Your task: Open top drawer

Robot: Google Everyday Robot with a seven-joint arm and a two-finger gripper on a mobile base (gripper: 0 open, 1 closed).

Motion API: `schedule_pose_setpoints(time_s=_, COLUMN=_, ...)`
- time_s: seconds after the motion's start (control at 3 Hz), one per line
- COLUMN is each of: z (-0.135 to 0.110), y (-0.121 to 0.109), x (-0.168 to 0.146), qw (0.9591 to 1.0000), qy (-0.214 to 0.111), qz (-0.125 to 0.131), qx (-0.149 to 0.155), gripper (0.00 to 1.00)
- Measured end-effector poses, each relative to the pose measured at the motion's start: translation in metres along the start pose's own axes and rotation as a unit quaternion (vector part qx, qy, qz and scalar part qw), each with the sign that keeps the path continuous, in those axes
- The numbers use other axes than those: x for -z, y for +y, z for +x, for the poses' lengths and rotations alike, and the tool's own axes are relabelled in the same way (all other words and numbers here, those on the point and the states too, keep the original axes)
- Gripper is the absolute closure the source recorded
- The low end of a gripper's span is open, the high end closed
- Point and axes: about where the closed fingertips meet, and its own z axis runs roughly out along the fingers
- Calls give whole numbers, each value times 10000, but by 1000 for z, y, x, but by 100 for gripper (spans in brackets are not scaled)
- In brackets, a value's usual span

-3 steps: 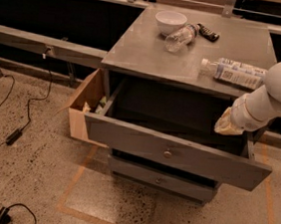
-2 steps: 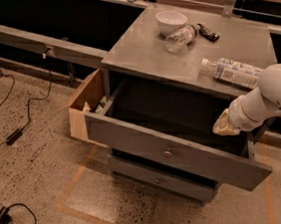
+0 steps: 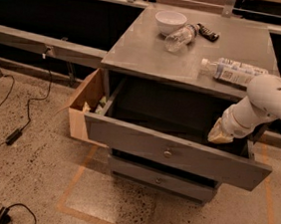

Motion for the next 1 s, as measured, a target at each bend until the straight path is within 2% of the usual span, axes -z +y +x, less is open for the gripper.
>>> schedule_pose_setpoints(time_s=0.33, z=3, y=11, x=-15, qw=9997, qy=61, qz=-240, qx=-55, gripper=100)
schedule_pose_setpoints(time_s=0.67, z=2, y=23, x=-27, qw=9969, qy=81, qz=-743, qx=-227, gripper=100)
schedule_pose_setpoints(time_s=1.0, z=-3, y=48, x=-27, qw=9895, qy=76, qz=-1407, qx=-326, gripper=100)
